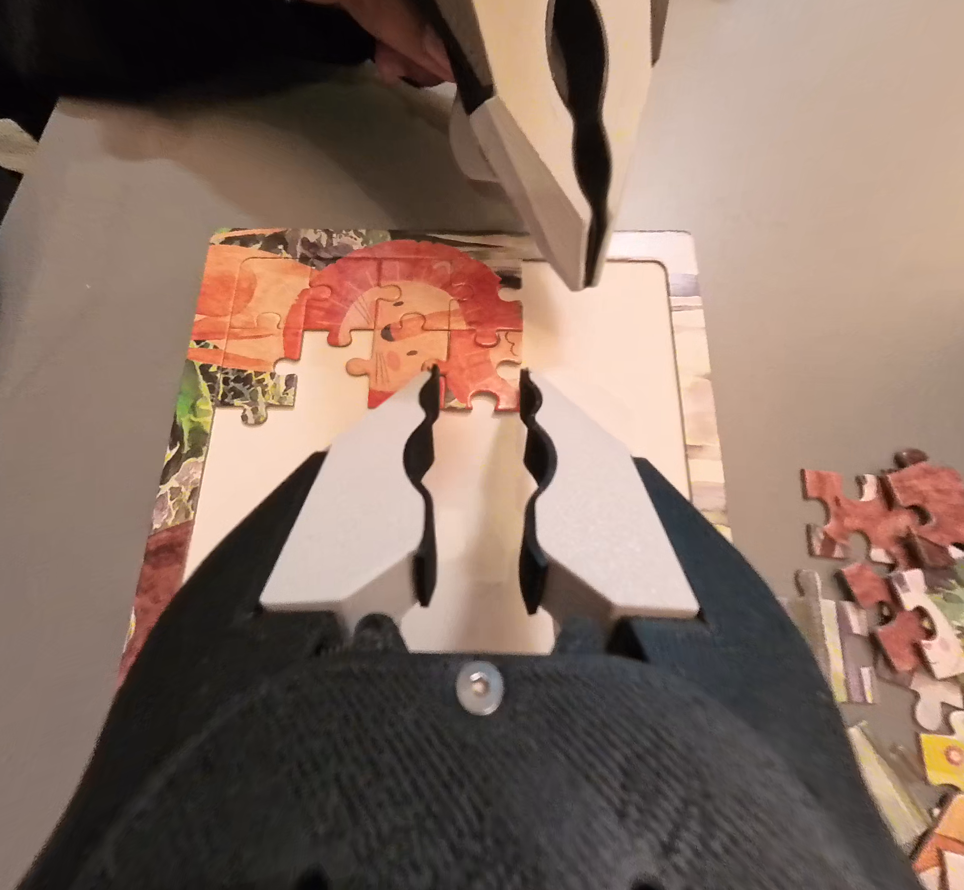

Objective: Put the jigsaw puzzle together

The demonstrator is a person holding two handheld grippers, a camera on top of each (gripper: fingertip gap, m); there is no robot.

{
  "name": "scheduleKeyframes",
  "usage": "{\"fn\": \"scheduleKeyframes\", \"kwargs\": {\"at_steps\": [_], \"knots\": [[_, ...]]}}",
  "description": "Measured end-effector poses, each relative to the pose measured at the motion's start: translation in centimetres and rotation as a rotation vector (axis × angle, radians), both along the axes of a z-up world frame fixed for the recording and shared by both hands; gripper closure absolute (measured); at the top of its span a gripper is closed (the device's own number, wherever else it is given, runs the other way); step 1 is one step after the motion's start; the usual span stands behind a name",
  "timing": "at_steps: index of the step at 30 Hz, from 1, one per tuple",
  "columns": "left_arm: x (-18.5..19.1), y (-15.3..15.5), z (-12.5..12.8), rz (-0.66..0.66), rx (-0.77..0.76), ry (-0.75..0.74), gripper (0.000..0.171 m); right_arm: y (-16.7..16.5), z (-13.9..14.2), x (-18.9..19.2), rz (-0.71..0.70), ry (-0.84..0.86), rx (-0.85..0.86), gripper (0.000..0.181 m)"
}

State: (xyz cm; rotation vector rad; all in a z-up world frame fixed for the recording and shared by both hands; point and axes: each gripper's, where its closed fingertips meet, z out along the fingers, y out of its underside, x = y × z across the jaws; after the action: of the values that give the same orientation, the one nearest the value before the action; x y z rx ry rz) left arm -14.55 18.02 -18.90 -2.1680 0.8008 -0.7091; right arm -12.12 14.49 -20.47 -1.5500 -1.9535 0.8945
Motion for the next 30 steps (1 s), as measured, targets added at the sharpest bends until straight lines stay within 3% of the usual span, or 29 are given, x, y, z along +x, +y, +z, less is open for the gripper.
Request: {"fn": "scheduleKeyframes", "kwargs": {"at_steps": [12,25,30], "knots": [[0.5,-1.5,-1.5,-0.080,-0.102,0.030,0.171,-0.7,-0.8,-0.7,0.017,-0.020,0.004,0.158],[0.8,-1.8,-2.2,-0.096,-0.098,0.087,0.171,-0.8,-0.8,-0.8,0.016,-0.025,-0.015,0.157],[0.7,-1.7,-2.2,-0.094,-0.074,0.110,0.171,-1.5,0.5,-1.3,0.022,0.039,-0.080,0.157]]}}
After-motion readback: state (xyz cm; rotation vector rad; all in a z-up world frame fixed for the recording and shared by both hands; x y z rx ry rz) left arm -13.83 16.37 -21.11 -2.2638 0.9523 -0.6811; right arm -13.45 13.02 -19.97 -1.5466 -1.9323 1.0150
